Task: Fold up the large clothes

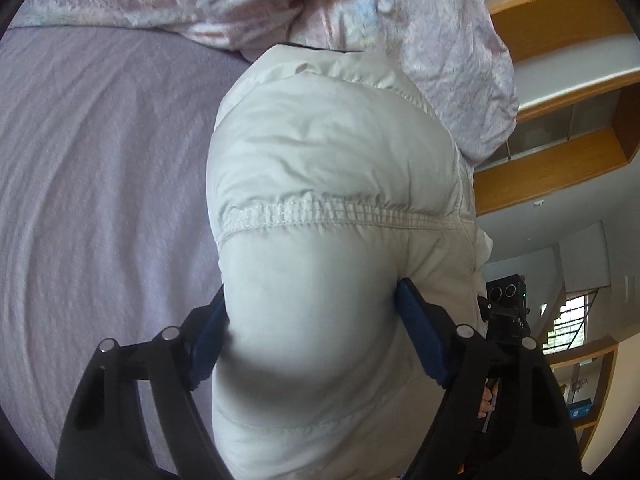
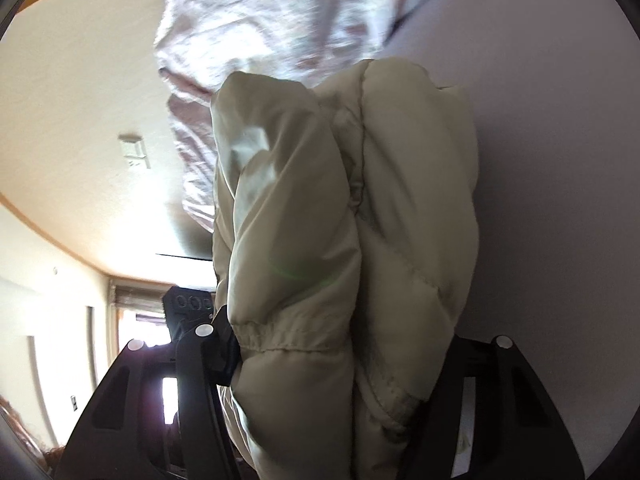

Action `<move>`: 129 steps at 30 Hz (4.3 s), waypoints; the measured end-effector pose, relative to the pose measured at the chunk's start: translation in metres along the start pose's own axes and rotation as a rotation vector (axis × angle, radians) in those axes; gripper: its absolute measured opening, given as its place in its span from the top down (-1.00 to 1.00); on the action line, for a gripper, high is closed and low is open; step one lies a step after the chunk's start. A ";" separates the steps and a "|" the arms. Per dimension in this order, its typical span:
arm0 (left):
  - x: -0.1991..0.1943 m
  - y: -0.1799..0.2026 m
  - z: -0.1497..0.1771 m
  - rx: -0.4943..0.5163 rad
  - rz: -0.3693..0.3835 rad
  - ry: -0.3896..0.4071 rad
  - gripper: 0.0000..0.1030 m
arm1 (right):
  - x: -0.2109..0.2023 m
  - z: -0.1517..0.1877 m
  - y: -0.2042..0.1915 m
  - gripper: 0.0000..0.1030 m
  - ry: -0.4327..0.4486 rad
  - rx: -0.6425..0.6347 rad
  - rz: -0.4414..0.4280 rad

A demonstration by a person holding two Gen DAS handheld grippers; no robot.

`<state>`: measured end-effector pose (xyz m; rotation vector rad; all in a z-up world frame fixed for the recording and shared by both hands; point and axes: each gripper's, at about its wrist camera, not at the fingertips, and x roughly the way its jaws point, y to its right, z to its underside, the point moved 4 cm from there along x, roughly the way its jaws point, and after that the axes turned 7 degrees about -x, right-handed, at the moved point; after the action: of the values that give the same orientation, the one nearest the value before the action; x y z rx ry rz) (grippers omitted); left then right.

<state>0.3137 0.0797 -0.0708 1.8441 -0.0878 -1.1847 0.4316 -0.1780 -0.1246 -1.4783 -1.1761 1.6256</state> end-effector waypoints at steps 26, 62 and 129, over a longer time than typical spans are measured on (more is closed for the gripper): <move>-0.063 -0.074 -0.091 -0.035 -0.125 0.208 -0.62 | 0.124 -0.041 -0.035 -0.37 -0.117 -0.096 0.200; -0.036 0.000 -0.091 0.362 -0.543 0.472 -0.97 | 0.128 -0.035 -0.101 -0.06 -0.001 -0.708 0.715; -0.139 -0.018 0.109 0.369 -0.517 0.442 -0.97 | 0.073 0.151 -0.164 -0.97 -0.022 -0.576 0.835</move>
<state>0.1501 0.0878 -0.0017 2.5153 0.4752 -1.1121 0.2534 -0.0767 -0.0098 -2.5764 -1.1653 1.8856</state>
